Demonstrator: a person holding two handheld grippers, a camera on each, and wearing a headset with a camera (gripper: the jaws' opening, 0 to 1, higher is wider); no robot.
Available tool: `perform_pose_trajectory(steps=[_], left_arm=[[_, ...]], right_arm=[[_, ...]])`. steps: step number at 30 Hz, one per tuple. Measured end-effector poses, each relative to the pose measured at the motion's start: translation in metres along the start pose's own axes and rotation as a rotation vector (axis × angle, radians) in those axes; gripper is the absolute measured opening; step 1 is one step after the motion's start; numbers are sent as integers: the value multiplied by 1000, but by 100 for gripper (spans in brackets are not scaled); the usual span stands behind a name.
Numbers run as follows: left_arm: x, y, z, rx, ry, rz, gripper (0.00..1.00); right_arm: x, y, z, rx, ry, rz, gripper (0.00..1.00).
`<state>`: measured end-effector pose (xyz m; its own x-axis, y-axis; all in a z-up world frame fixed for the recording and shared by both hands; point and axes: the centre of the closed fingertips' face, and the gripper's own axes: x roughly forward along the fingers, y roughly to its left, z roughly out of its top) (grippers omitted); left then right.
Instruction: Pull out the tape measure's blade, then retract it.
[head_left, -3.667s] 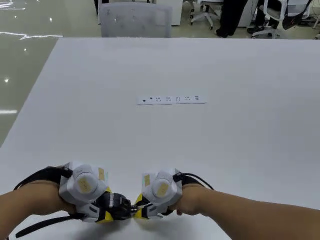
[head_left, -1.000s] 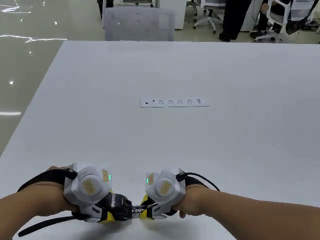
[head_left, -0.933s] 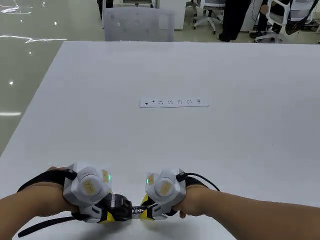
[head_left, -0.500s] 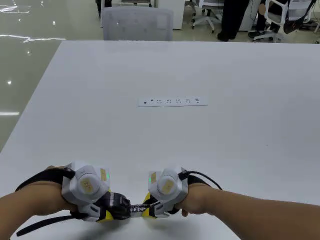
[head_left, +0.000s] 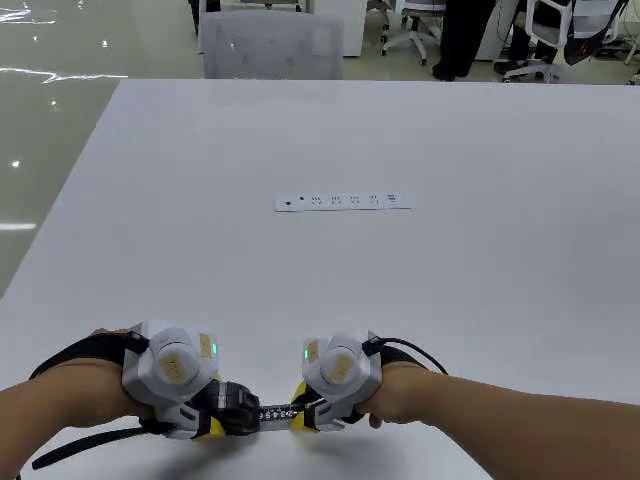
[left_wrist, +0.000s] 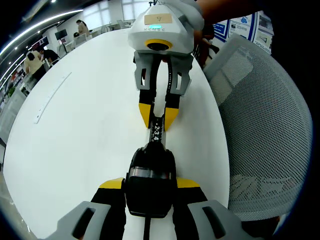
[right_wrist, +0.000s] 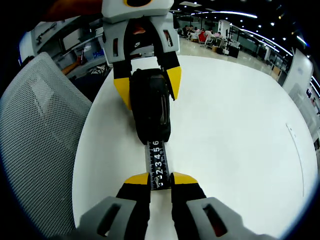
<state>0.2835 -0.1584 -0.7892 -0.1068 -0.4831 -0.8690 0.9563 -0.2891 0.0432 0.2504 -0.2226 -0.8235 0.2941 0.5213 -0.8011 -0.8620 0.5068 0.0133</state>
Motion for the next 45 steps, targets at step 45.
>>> perform_pose_trajectory(steps=[45], left_arm=[[-1,0,0,-7,4,6,32]], right_arm=[[-17,-4,-21,-5,22,-13,13]])
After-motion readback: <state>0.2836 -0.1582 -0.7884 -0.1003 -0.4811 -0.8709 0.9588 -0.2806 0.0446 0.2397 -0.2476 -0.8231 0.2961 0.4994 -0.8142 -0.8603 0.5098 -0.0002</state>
